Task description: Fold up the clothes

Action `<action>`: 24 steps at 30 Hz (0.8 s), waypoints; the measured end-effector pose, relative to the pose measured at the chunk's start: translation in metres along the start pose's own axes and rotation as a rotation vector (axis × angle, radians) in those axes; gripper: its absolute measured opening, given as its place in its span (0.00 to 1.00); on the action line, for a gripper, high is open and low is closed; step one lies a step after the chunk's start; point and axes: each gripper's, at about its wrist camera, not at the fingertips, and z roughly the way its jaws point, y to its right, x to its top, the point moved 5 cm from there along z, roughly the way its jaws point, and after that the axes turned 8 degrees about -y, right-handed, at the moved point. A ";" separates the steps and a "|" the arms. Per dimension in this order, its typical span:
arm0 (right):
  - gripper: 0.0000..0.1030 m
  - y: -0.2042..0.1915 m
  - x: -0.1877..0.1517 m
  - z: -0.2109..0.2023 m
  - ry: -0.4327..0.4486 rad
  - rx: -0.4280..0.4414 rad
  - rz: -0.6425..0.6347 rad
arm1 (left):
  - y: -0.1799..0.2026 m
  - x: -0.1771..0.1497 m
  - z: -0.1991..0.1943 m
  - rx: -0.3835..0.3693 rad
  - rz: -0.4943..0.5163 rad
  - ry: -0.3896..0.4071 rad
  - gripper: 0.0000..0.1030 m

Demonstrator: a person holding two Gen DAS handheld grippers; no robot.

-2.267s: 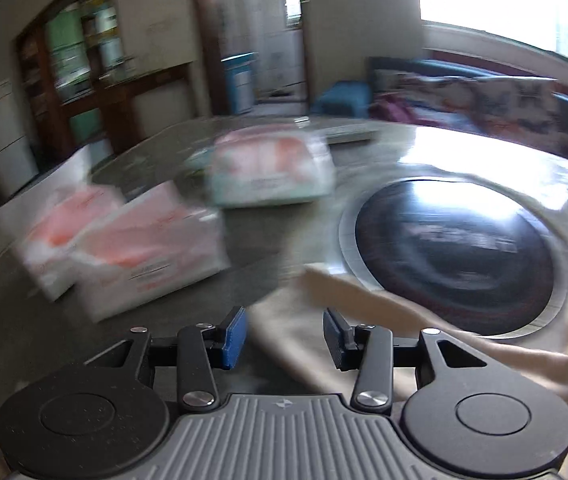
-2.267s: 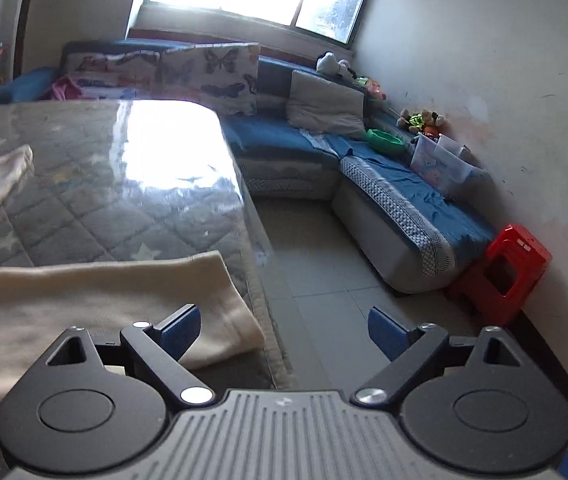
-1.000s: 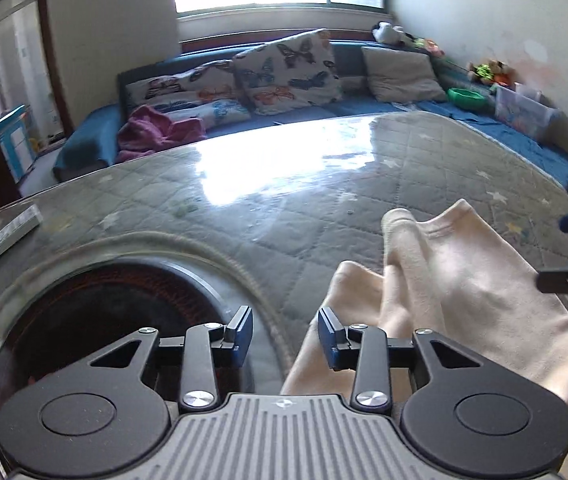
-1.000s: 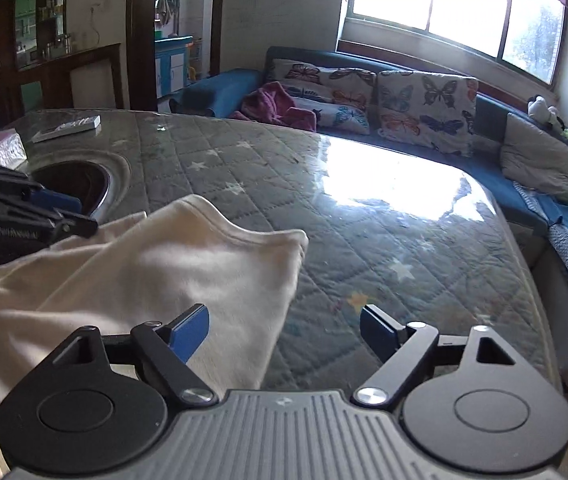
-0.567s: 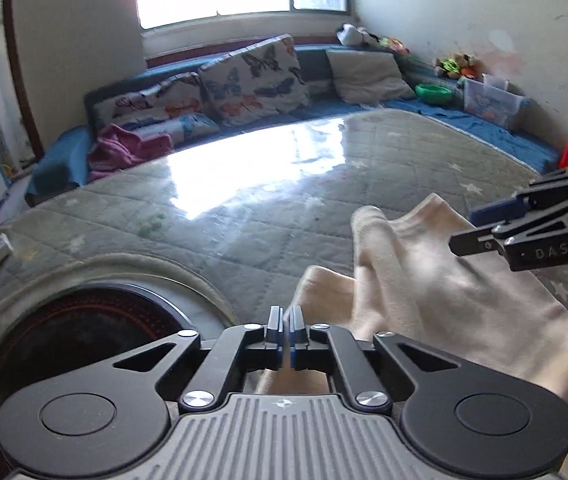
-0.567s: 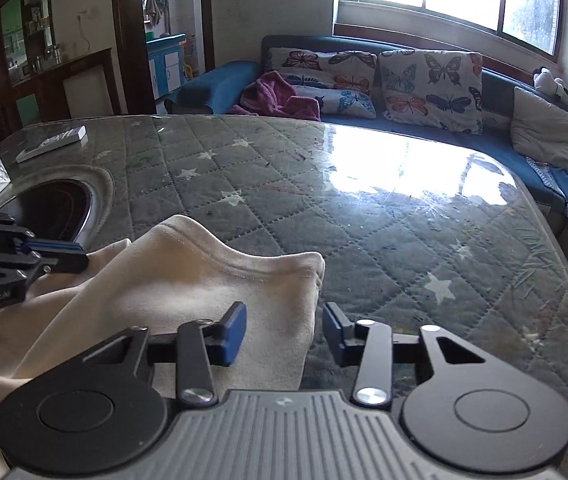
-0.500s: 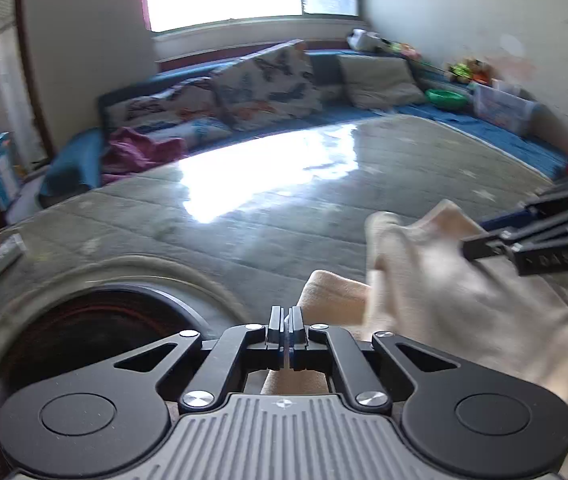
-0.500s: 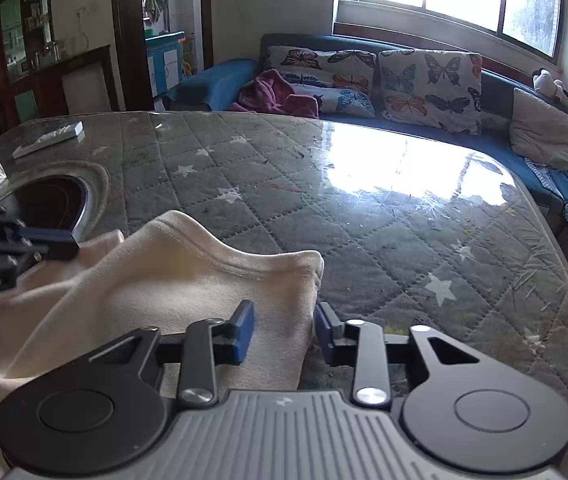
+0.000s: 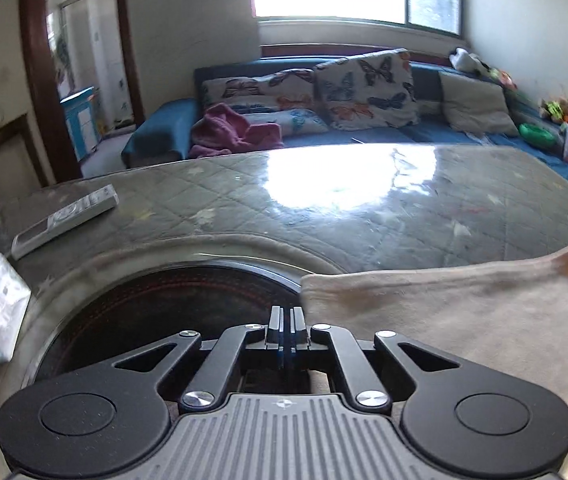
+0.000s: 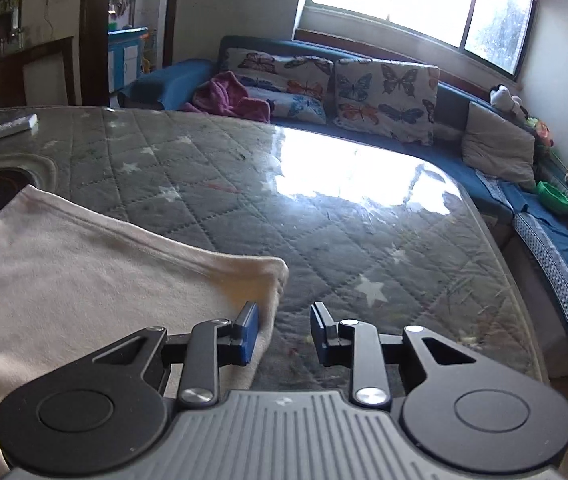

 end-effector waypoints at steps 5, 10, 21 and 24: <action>0.29 -0.015 0.004 0.000 0.027 0.057 -0.046 | 0.018 0.000 -0.006 -0.100 0.043 0.014 0.04; 0.40 -0.024 0.004 0.005 0.004 0.093 -0.082 | 0.031 -0.008 0.006 -0.079 0.110 -0.042 0.08; 0.49 -0.081 -0.033 -0.059 0.023 0.261 -0.256 | 0.074 -0.016 -0.010 -0.208 0.212 -0.053 0.08; 0.49 -0.097 -0.051 -0.068 0.005 0.288 -0.304 | 0.080 -0.018 -0.006 -0.198 0.237 -0.041 0.08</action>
